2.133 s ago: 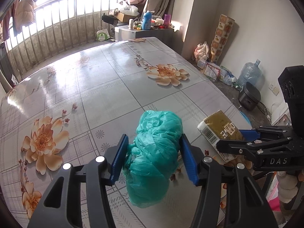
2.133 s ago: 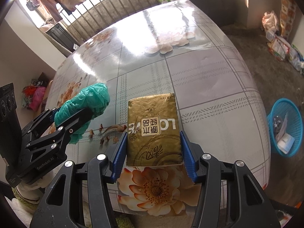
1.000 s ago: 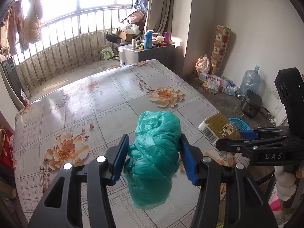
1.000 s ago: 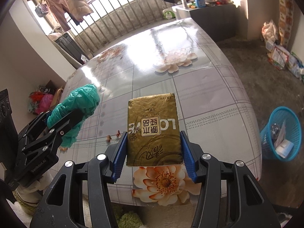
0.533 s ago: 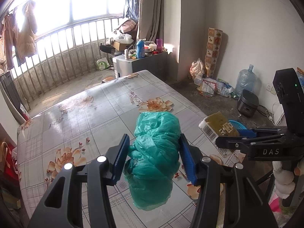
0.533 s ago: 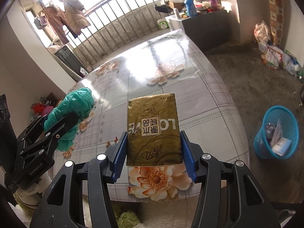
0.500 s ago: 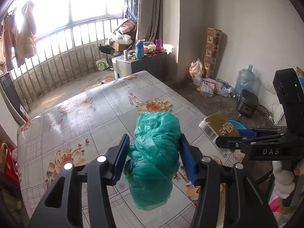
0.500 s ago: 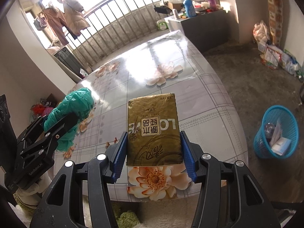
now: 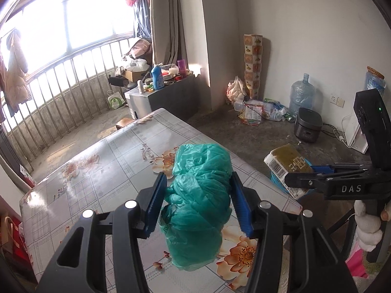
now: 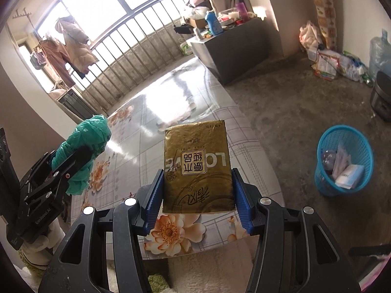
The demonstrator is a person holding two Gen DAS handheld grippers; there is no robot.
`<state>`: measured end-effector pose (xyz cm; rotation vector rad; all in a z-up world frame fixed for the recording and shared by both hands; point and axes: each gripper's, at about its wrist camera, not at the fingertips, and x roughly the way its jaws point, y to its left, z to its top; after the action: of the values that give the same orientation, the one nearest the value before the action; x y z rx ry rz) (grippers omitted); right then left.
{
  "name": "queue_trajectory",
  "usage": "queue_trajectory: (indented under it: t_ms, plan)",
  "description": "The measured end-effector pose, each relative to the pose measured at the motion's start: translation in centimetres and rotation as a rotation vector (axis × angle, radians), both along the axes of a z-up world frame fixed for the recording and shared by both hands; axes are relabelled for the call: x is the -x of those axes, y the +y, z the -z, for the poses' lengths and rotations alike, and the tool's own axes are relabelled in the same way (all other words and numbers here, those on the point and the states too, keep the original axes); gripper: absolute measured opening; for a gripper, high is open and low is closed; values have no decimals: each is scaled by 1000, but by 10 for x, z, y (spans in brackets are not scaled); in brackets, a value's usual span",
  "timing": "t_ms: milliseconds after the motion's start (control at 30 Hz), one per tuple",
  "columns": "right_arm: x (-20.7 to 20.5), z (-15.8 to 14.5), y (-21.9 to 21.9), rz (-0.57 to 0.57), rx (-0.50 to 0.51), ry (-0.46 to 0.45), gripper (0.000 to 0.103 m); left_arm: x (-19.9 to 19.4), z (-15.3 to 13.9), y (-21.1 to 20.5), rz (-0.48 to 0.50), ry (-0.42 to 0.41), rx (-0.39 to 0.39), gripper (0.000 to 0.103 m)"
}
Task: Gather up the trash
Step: 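Carry the green bag and gold pack over the blue basket with both grippers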
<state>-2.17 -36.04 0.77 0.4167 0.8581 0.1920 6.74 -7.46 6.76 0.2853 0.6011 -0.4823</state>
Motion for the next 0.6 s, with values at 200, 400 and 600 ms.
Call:
queue_trajectory:
  t_ms: [200,400,600]
  plan:
    - [7,4,-38,104,-24,-3,50,-7,1,-38,89,12,-17,51]
    - [28,8,-93,290,-33,0,50,-23,3,-91,231,80,6,51]
    - [56,30,-154,518,-93,49,50,-48,8,-153,377,191,31,51]
